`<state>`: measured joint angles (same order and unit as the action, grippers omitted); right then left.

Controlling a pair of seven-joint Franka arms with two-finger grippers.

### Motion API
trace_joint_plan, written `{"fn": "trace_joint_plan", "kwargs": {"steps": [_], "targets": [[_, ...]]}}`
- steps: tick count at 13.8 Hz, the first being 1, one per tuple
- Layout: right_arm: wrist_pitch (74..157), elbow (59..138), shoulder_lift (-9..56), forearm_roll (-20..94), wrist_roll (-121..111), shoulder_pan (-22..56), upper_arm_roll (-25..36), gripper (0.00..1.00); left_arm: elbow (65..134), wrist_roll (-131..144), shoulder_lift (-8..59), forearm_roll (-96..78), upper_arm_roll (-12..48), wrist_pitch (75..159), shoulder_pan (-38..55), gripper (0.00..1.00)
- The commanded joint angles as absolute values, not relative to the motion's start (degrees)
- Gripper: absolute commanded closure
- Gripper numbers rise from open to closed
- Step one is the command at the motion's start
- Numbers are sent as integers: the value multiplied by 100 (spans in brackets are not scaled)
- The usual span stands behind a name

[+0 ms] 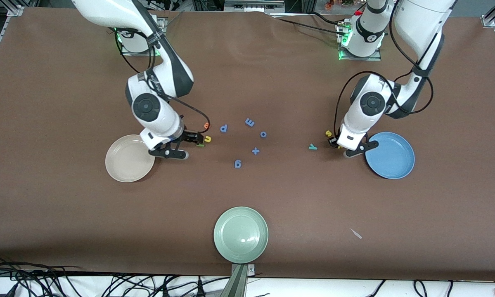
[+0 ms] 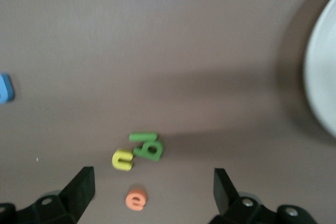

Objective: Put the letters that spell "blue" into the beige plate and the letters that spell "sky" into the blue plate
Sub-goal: 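Drop the k on the blue plate while the right gripper grasps the orange e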

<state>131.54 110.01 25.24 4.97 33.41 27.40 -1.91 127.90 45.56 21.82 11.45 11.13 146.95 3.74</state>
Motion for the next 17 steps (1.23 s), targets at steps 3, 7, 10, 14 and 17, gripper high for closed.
{"fn": "trace_joint_plan", "kwargs": {"steps": [3,7,10,14,17], "targets": [[14209,12118,2250,598,4033,2725,-632,0,12366,3931,2013,1301,1143,13965,-305,100],[14712,12498,2302,571,4359,2934,-721,1,12340,2542,2047,1283,1160,13983,-1282,100],[14783,12507,2399,571,4474,3023,-721,2,12375,2347,2144,1283,1169,14150,-1547,89],[15125,12603,2566,466,4465,3138,-668,4,12358,2390,2180,1283,1169,14133,-1503,42],[15248,12577,2715,194,4465,3138,-563,6,12340,3027,2188,1205,1352,14107,-1363,39]]}}
